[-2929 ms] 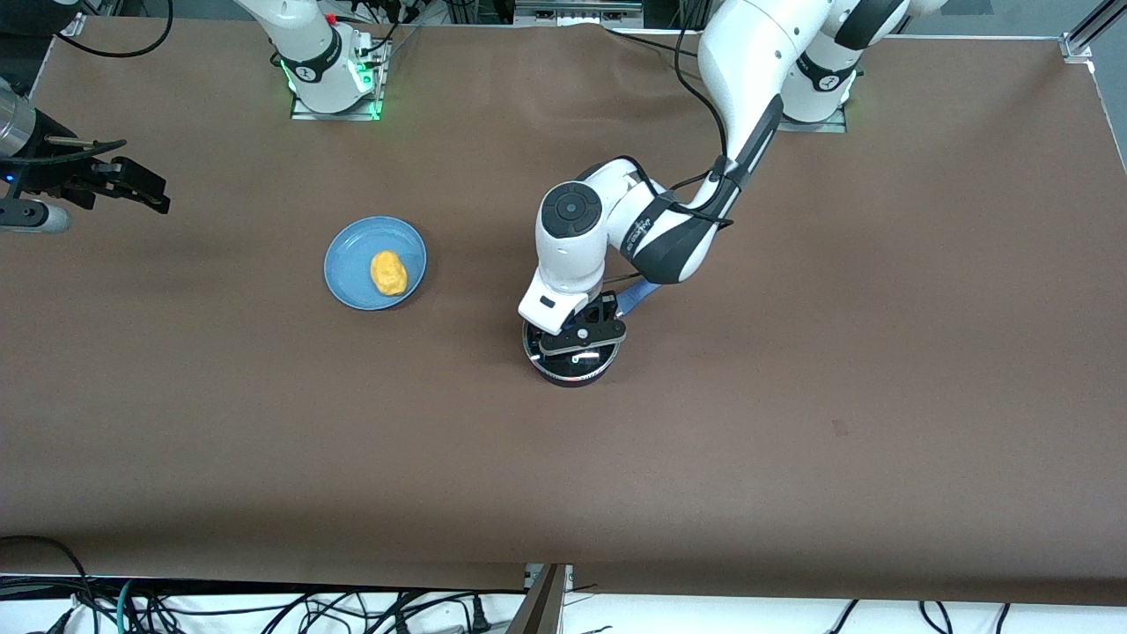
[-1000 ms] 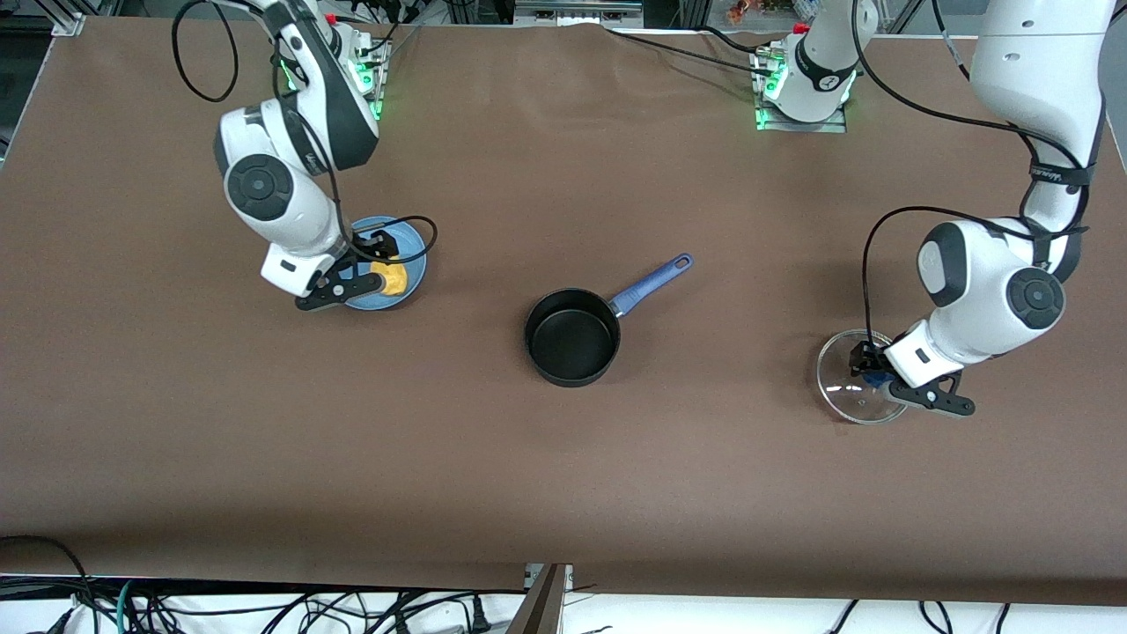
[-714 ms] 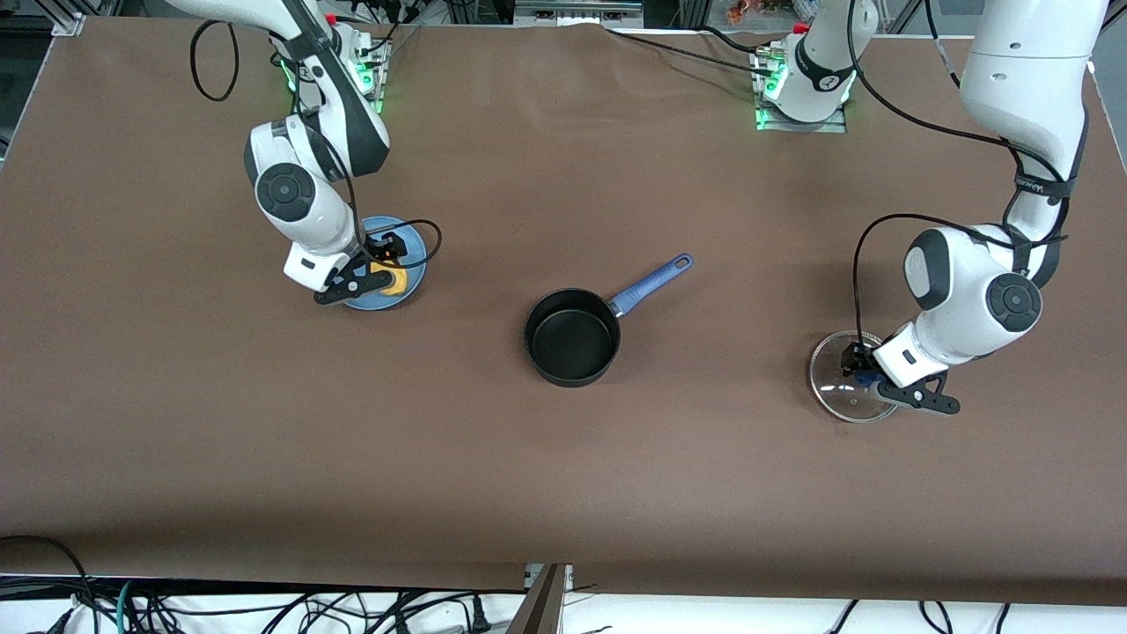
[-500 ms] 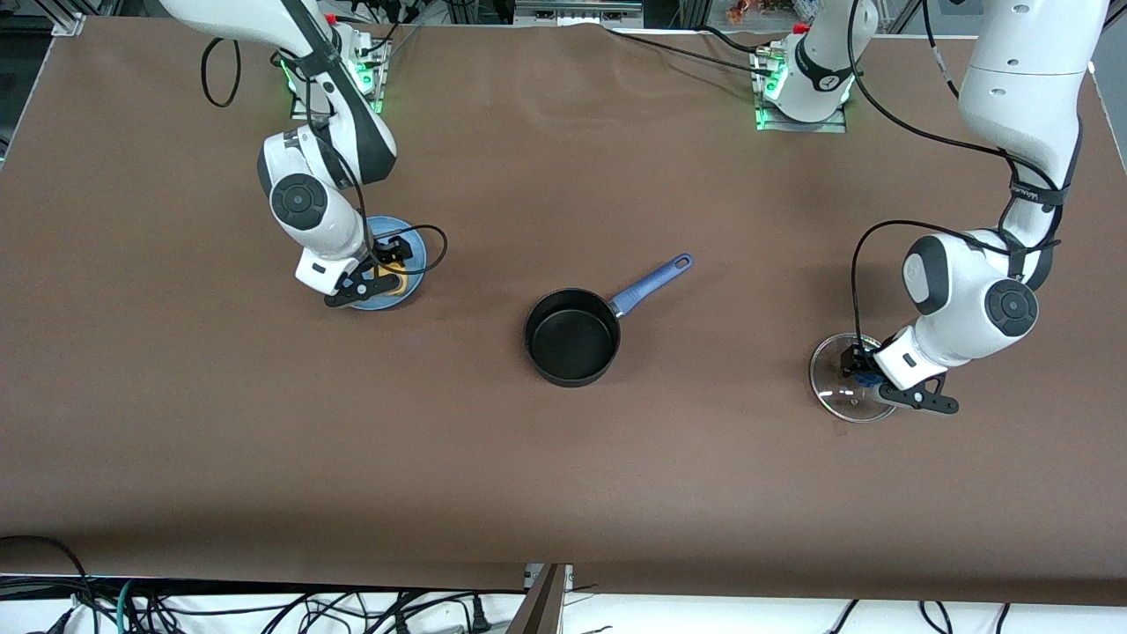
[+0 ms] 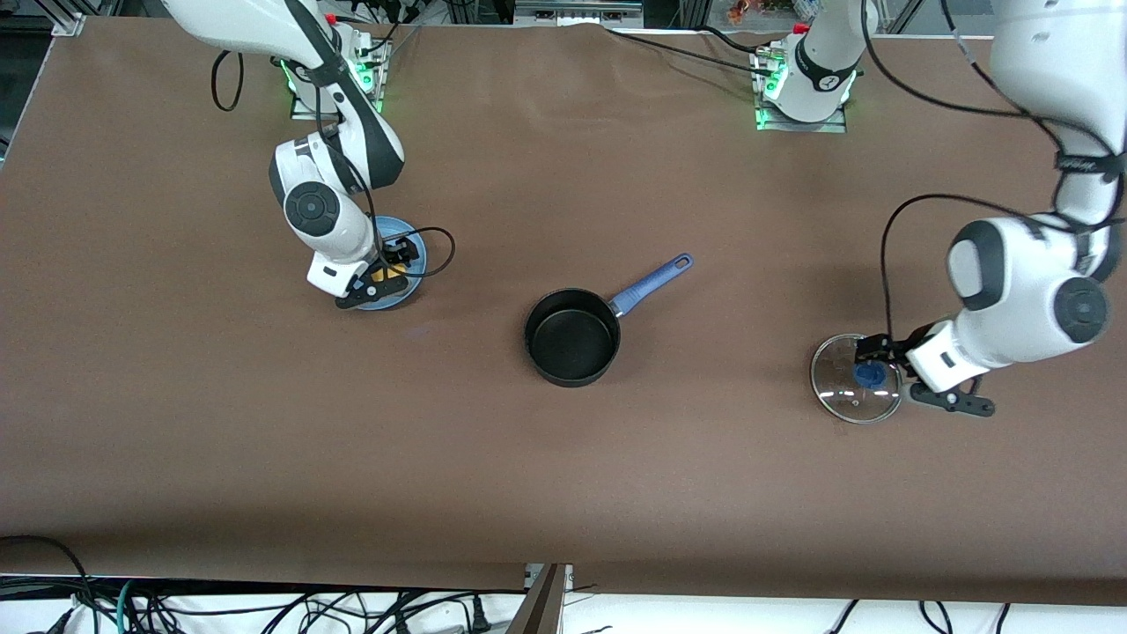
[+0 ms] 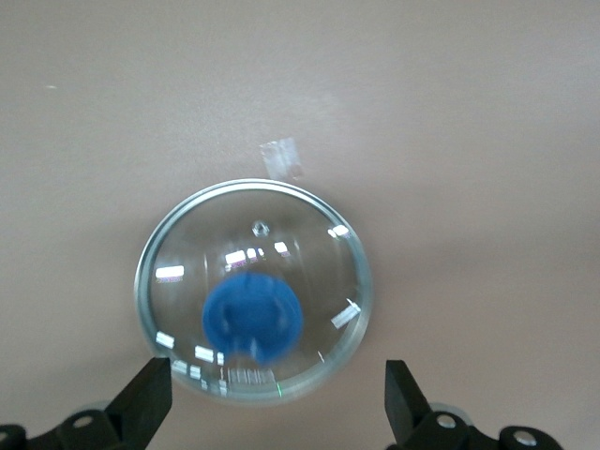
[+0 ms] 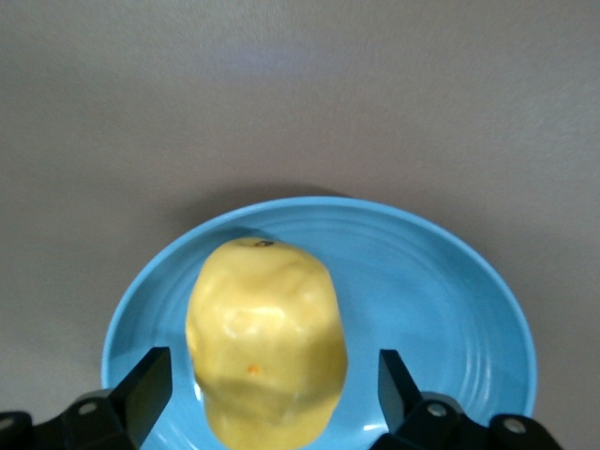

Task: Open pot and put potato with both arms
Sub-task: 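Release the lid with the left gripper while the right gripper lifts the potato, then carry the yellow potato over the saucepan with the right gripper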

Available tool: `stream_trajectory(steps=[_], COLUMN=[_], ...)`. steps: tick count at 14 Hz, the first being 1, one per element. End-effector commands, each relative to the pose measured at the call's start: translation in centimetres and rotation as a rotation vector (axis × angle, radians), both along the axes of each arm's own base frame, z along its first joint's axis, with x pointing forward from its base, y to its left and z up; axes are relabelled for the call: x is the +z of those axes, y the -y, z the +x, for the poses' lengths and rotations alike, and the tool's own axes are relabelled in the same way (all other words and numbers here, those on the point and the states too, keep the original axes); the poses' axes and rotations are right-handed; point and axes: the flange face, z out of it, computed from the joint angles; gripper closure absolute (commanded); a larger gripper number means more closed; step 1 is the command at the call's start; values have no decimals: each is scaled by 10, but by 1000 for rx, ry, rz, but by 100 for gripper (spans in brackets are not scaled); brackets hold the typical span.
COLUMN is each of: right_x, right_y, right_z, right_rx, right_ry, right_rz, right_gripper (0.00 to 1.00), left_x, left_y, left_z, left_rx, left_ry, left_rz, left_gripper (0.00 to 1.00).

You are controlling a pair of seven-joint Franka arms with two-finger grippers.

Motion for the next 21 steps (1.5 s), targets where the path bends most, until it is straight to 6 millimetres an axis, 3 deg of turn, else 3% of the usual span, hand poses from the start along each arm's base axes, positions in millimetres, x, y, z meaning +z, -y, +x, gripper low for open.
stream_trajectory(steps=[1, 2, 4, 6, 8, 11, 14, 16, 18, 21], right_x=[0, 6, 28, 64, 100, 137, 149, 144, 135, 115], right_y=[-3, -5, -6, -11, -24, -80, -133, -190, -239, -277], right_z=[0, 1, 4, 19, 37, 49, 78, 97, 113, 125], right_rx=[-7, -5, -7, -10, -36, -177, -318, -422, -506, -577], right_ry=[4, 10, -31, -64, -87, -93, -74, -75, -51, 18], right_rz=[7, 10, -10, -25, -37, 49, 118, 178, 215, 302], right_gripper=[64, 69, 70, 70, 69, 69, 69, 69, 69, 69], left_x=[84, 112, 160, 194, 215, 229, 233, 234, 248, 249], left_y=[4, 7, 6, 7, 8, 6, 3, 8, 9, 10], left_z=[-3, -8, -22, -36, -48, -56, -58, -58, -56, -57], left_rx=[65, 88, 97, 109, 138, 144, 151, 155, 169, 226], left_ry=[-57, -76, -93, -94, -103, -102, -95, -98, -72, -77], left_rz=[-21, -20, 6, 80, 103, 103, 86, 54, 36, 53], left_gripper=[0, 0, 0, 0, 0, 0, 0, 0, 0, 0])
